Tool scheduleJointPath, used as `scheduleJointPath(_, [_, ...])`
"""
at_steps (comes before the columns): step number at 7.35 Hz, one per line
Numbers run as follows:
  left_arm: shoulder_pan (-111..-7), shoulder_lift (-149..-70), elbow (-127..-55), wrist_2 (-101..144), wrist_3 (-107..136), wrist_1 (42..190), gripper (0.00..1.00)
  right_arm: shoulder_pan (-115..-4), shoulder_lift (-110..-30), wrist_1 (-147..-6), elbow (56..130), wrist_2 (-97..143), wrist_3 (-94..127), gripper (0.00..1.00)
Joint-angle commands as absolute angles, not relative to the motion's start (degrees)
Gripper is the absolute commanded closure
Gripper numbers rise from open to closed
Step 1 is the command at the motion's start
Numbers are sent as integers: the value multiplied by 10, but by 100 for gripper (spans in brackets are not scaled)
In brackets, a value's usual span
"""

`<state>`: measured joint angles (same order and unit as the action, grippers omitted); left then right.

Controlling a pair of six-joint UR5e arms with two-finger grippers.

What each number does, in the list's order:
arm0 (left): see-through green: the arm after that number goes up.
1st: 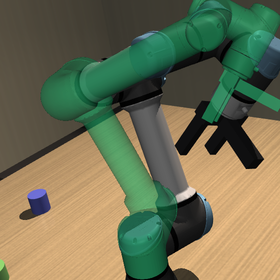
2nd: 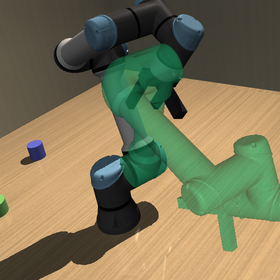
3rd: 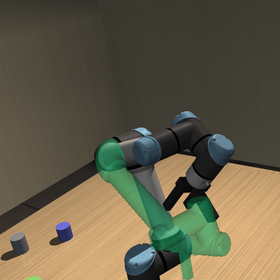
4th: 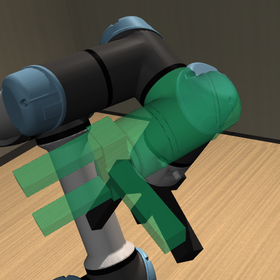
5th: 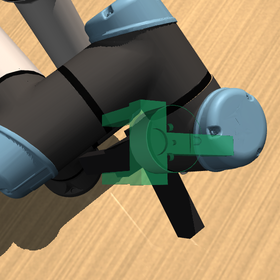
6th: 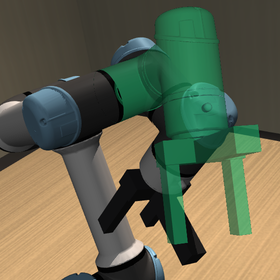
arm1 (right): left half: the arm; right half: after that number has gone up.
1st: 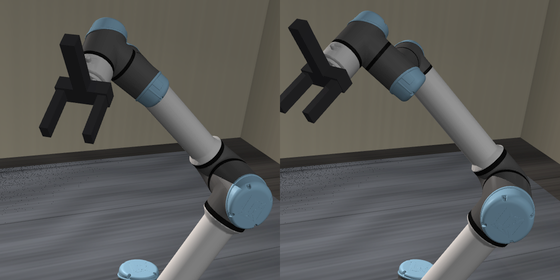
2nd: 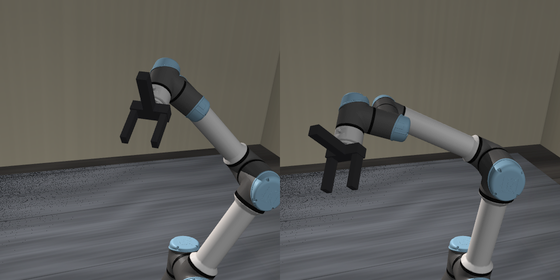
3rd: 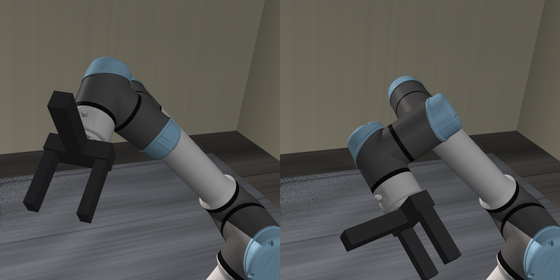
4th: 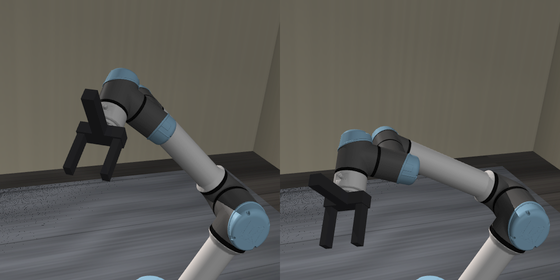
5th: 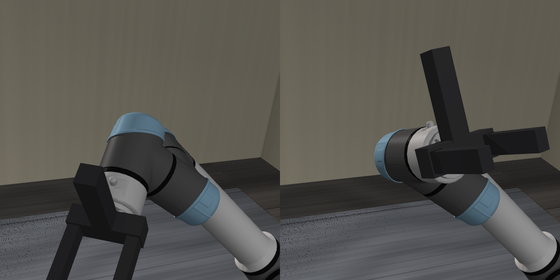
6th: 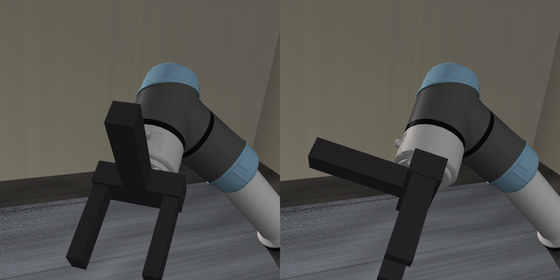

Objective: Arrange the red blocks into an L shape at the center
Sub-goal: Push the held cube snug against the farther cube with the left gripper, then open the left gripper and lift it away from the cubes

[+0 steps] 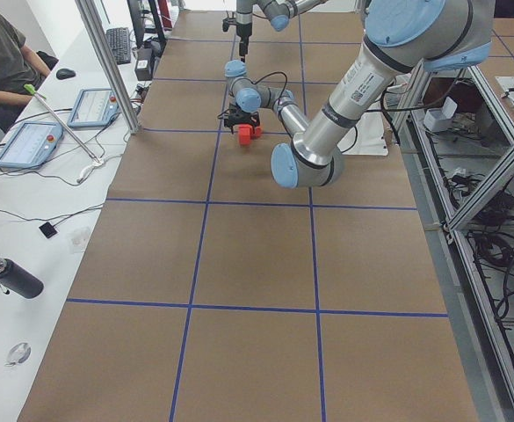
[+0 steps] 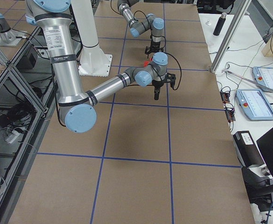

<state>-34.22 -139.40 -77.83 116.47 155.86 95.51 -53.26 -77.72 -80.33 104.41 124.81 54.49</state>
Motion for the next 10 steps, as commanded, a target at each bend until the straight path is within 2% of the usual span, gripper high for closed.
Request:
scheduleJointPath(1, [-351,-1394,-788,1171,1550,954,0,-533,-776,-803,1045,1248,545,1])
scheduleJointPath(3, [-356,-1372,-820,1172,1491,947,0,-533,-776,-803,1046,1248,546,1])
scheduleJointPath(10, [-345,-1340,-823,1172,1491,947,0,-533,-774,-803,1045,1248,546,1])
